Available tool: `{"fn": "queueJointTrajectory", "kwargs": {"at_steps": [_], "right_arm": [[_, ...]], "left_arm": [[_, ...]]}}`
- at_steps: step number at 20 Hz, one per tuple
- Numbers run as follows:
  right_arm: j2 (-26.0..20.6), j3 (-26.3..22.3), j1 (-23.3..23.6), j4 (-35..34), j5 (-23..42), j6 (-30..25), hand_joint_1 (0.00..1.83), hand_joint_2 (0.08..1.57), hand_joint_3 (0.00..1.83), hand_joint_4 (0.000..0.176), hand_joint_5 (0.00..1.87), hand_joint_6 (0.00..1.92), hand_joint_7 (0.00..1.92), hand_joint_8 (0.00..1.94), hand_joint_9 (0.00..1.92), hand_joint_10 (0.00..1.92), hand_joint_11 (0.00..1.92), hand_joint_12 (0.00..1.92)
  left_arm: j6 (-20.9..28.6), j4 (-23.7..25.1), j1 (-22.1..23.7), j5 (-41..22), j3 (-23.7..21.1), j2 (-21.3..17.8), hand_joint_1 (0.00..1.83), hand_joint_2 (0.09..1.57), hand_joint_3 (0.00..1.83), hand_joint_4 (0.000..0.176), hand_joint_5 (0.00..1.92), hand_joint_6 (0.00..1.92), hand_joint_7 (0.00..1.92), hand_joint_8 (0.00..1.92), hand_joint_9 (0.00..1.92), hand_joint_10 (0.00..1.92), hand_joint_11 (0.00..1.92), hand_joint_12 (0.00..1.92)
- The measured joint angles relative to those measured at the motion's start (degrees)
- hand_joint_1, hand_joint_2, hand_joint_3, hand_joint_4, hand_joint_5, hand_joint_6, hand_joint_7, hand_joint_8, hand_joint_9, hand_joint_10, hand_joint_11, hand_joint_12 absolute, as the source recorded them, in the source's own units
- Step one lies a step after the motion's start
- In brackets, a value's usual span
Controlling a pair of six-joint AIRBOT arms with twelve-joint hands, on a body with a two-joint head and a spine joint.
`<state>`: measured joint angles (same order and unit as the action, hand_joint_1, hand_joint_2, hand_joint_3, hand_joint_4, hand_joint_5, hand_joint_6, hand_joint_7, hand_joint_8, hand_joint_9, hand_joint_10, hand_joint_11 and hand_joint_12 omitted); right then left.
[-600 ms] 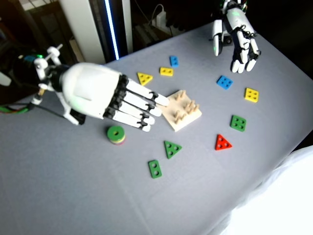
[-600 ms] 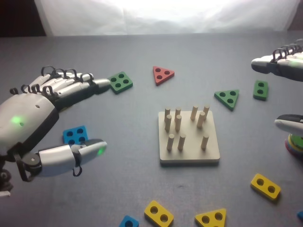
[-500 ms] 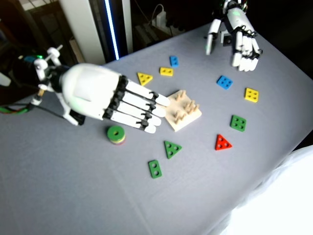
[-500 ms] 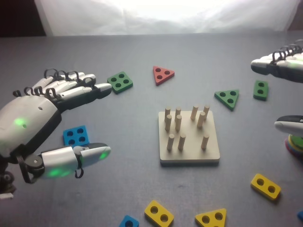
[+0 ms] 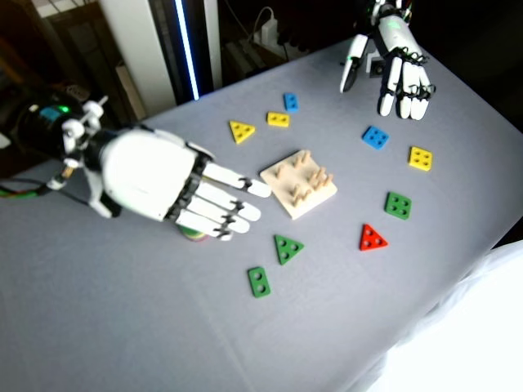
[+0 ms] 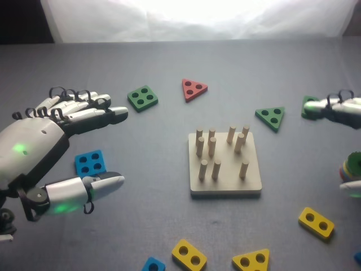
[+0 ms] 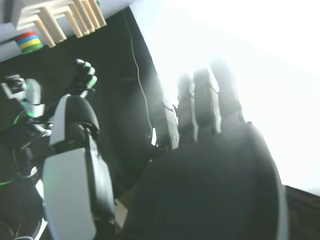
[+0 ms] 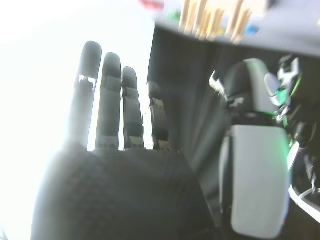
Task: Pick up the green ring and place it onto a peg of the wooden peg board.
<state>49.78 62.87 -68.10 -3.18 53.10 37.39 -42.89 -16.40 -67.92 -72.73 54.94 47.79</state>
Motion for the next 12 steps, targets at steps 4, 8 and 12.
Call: {"fn": "queueJointTrajectory", "kwargs": {"at_steps": [4, 8, 12], "right_arm": [[0.1, 1.2, 0.0, -0.2, -2.7, 1.0, 0.83, 0.88, 0.0, 0.153, 0.3, 0.01, 0.24, 0.0, 0.38, 0.0, 0.12, 1.03], [0.7, 2.5, 0.1, -0.5, -6.5, 1.8, 0.94, 0.92, 0.0, 0.125, 0.4, 0.01, 0.32, 0.01, 0.38, 0.01, 0.1, 0.96], [1.5, 3.5, 0.5, -0.7, -9.3, 3.4, 1.03, 0.94, 0.0, 0.114, 0.45, 0.0, 0.44, 0.0, 0.48, 0.01, 0.16, 0.94]], "left_arm": [[0.7, -0.2, -0.1, 0.2, 0.3, 0.3, 0.74, 1.09, 0.0, 0.066, 0.51, 0.0, 0.32, 0.0, 0.22, 0.01, 0.0, 0.6], [1.1, 0.0, -0.1, 0.5, 0.7, 1.0, 0.77, 1.09, 0.0, 0.045, 0.55, 0.0, 0.34, 0.0, 0.25, 0.01, 0.0, 0.69], [1.2, -0.1, -0.1, 0.2, 0.8, 1.0, 0.79, 1.1, 0.0, 0.03, 0.58, 0.0, 0.38, 0.0, 0.28, 0.0, 0.0, 0.76]]}}
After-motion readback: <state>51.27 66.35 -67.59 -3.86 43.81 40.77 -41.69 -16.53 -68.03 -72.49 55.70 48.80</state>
